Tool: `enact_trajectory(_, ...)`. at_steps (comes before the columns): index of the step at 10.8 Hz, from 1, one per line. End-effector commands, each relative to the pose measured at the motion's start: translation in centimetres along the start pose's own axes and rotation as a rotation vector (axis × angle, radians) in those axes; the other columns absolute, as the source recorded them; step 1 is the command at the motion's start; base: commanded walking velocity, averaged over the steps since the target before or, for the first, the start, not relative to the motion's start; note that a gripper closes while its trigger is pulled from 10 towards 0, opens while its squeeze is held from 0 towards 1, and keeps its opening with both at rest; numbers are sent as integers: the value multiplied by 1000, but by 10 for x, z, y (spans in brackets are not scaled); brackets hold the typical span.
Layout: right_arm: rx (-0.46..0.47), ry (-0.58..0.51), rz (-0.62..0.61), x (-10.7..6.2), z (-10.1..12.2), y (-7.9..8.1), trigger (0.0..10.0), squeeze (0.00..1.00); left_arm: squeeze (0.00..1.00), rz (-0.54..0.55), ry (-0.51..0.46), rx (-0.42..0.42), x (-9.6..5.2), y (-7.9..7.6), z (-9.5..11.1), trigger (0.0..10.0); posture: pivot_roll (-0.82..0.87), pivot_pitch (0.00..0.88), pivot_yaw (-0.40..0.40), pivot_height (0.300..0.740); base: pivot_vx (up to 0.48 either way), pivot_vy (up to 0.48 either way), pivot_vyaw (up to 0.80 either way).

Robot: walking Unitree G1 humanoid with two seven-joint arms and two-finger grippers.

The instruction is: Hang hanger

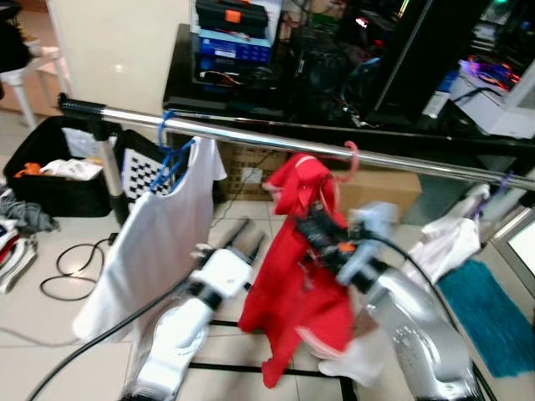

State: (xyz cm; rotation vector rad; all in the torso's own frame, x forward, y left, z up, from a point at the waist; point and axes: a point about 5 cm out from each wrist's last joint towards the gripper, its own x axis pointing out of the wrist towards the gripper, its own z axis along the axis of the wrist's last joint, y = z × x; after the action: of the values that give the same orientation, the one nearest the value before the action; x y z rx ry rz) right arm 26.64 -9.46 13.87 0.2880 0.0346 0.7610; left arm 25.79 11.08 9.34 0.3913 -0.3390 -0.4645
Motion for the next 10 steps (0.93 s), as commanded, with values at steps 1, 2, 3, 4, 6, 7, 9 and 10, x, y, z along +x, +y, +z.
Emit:
enact_trajectory(1,0,56,35,2,-6,1,9098,0,0,-3,-5,6,-3,-5,3,10000,259,50,-179,740,0,0,0)
enact_trajectory(2,-34,114,53,8,-14,3,7333,0,0,23,20,1,-13,-6,1,10000,277,55,-185,740,0,0,0)
enact_trajectory(3,-44,143,-6,14,-19,-3,9373,0,0,75,37,-16,-22,-3,3,10000,295,61,-189,740,0,0,0)
enact_trajectory(4,-70,165,-105,22,-23,-14,10000,0,0,149,33,-17,-32,3,13,10000,311,67,-193,740,0,0,0)
enact_trajectory(6,-77,173,-151,28,-25,-18,10000,0,0,198,-33,55,-31,15,38,10000,335,75,-202,740,0,0,0)
enact_trajectory(7,-76,185,-159,30,-29,-19,10000,0,0,199,-83,113,-24,23,54,10000,342,76,-205,740,0,0,0)
enact_trajectory(9,-80,203,-183,30,-34,-25,10000,0,0,293,-73,207,-31,42,63,10000,348,71,-202,740,0,0,0)
enact_trajectory(10,-77,213,-201,28,-37,-29,10000,0,0,411,-21,272,-48,58,60,10000,348,72,-202,740,0,0,0)
